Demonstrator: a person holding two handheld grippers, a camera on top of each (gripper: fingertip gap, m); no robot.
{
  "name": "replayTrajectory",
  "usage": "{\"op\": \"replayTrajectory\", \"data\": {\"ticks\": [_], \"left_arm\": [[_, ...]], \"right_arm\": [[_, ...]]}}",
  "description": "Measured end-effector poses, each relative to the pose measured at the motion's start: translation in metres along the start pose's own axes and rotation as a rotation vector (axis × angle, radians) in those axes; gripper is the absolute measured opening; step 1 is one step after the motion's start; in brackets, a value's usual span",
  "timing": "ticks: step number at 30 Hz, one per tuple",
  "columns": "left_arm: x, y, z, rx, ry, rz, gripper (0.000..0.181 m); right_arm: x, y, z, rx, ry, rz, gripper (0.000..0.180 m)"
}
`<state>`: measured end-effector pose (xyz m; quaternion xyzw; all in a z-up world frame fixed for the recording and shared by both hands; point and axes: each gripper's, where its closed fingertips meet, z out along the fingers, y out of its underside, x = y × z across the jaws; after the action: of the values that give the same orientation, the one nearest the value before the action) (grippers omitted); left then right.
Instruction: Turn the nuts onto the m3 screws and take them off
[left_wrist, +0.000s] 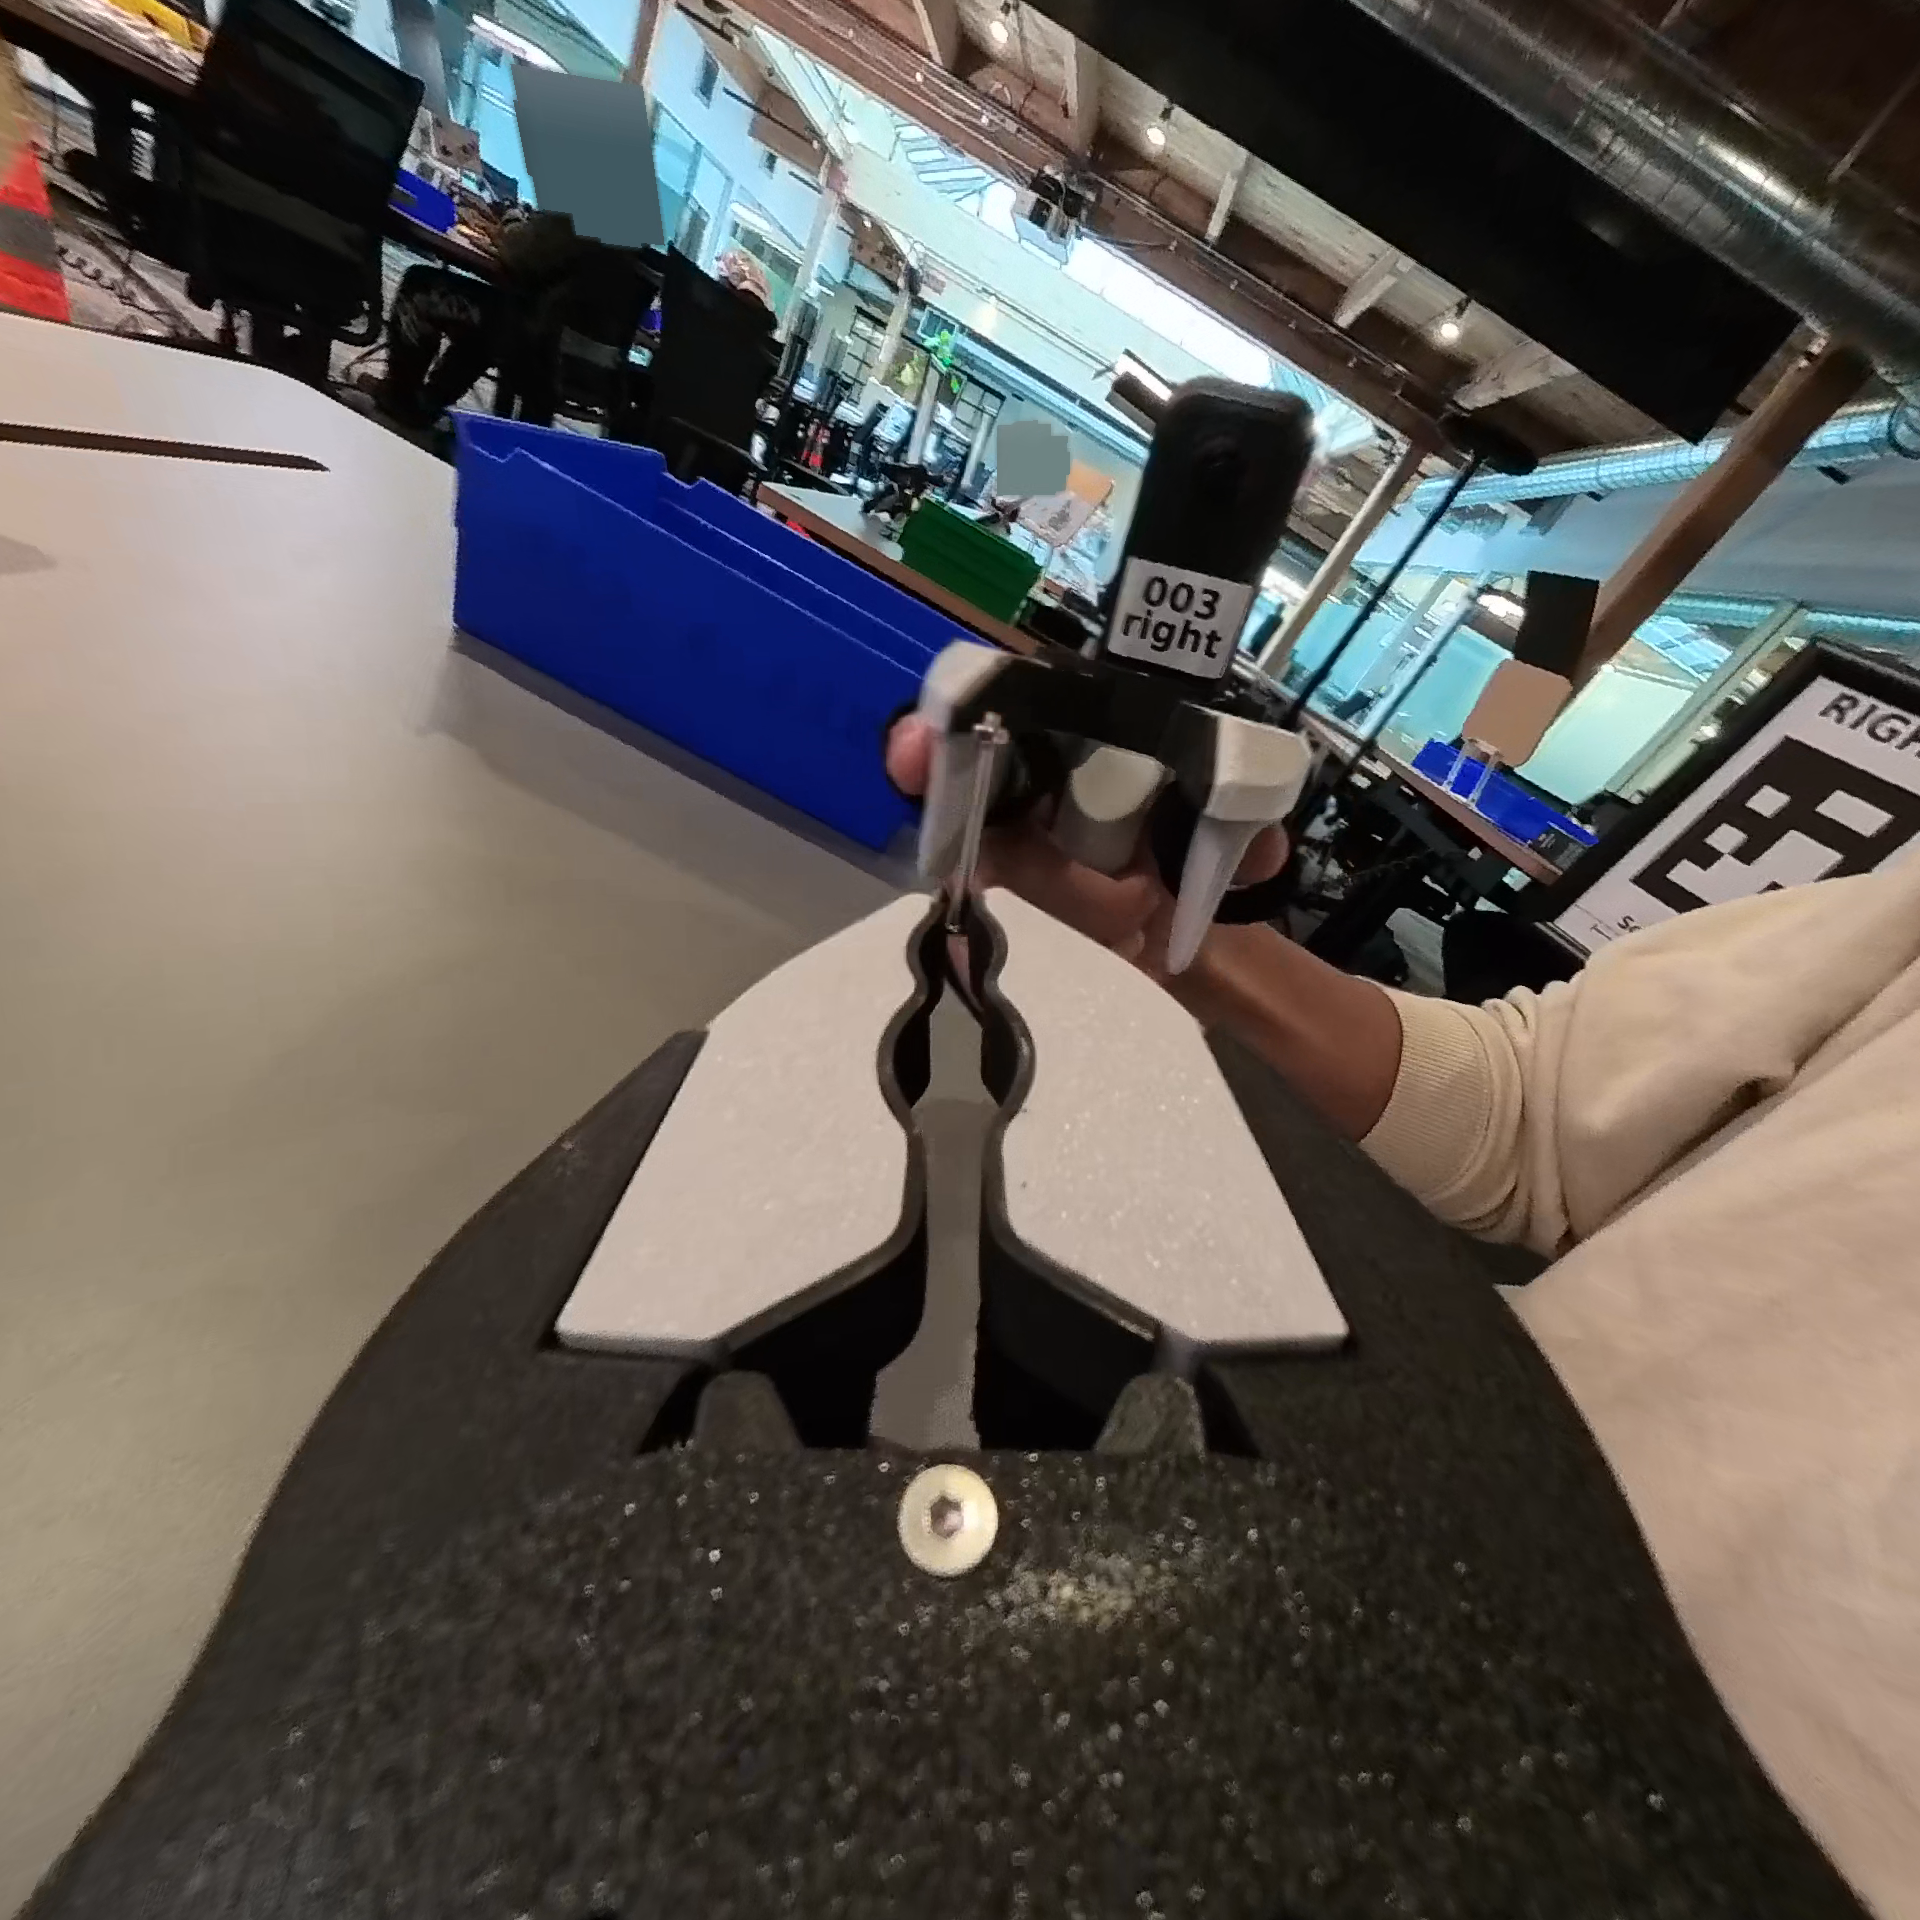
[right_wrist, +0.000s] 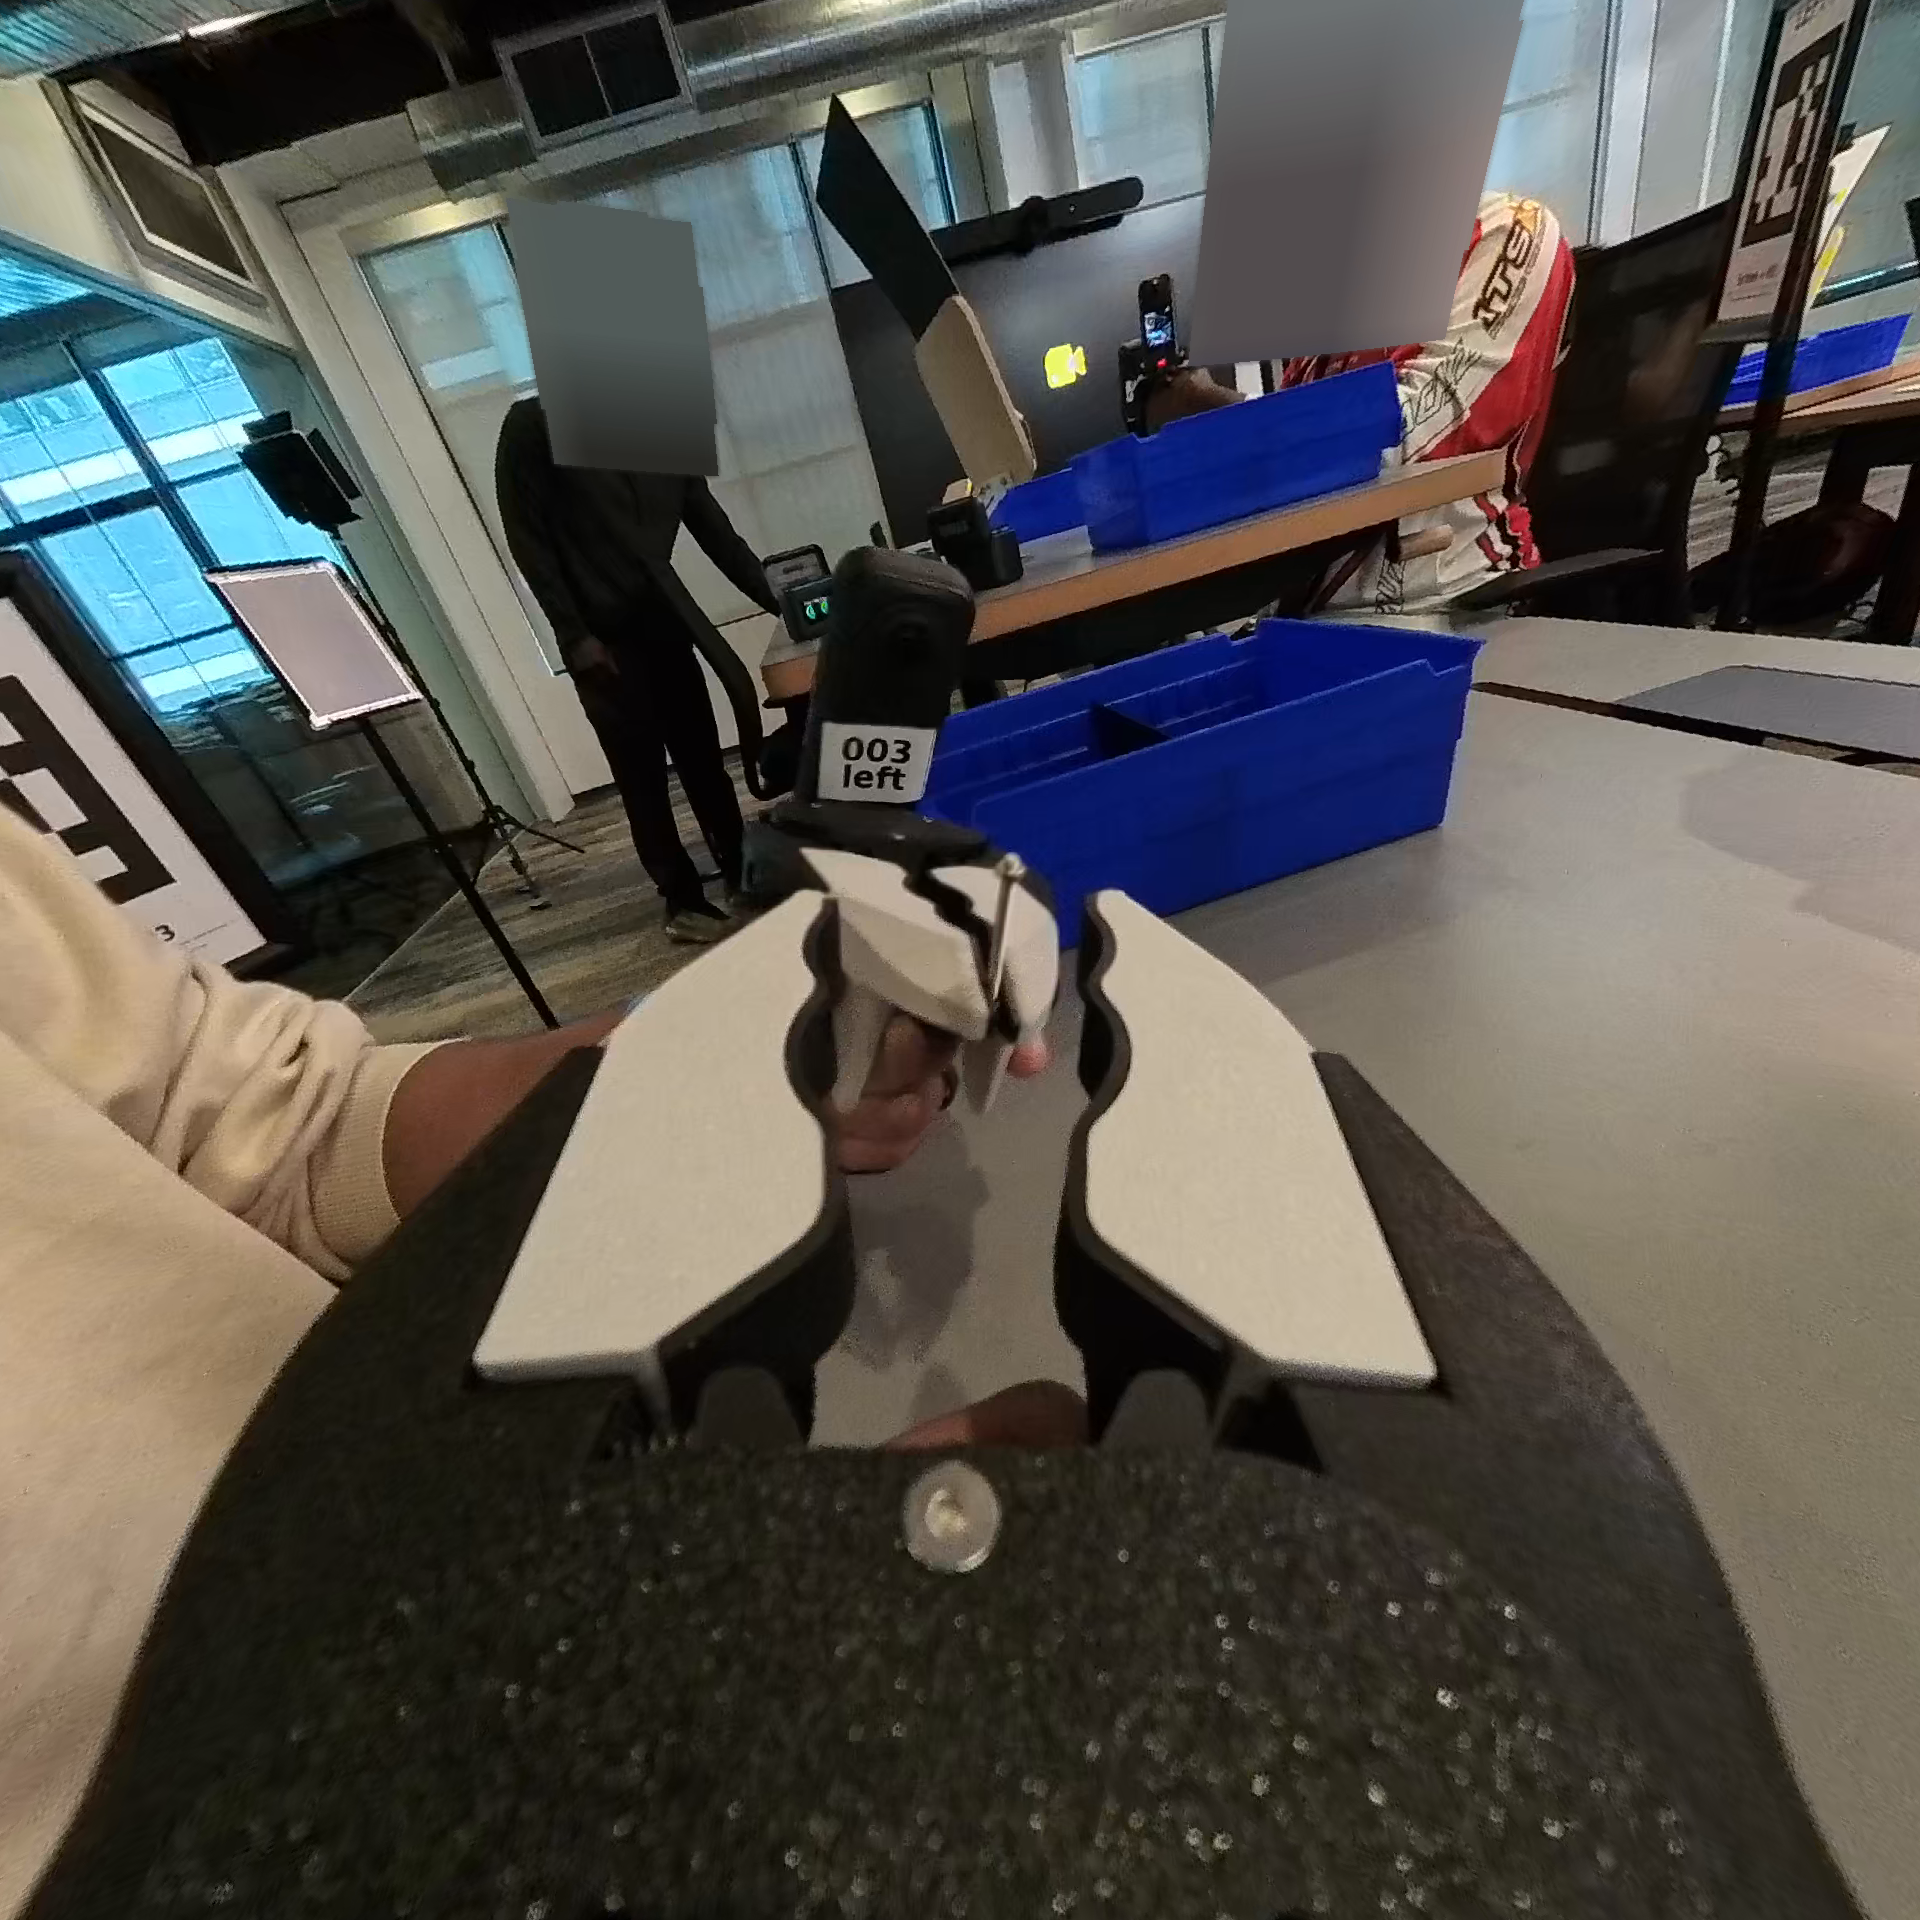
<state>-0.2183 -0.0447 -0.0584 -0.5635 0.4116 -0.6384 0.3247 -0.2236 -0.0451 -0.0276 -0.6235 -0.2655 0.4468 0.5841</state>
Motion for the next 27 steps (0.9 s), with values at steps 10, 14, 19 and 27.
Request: {"op": "replayTrajectory", "data": {"ticks": [10,14,19,27], "left_arm": [[-0.013,-0.003,-0.008,0.003,-0.051,0.0,0.003],[-0.006,-0.005,-0.01,0.007,-0.022,0.006,0.003],[0.009,0.005,0.007,-0.045,0.009,0.042,0.004],[-0.016,0.004,-0.01,-0.051,-0.09,0.06,0.004]], "right_arm": [[-0.01,0.003,-0.004,-0.006,-0.027,0.003,0.04],[0.0,0.006,-0.006,-0.027,0.015,0.003,0.042],[-0.01,0.002,0.012,-0.019,-0.034,-0.003,0.042],[0.004,0.016,-0.021,-0.073,0.093,-0.014,0.041]]}}
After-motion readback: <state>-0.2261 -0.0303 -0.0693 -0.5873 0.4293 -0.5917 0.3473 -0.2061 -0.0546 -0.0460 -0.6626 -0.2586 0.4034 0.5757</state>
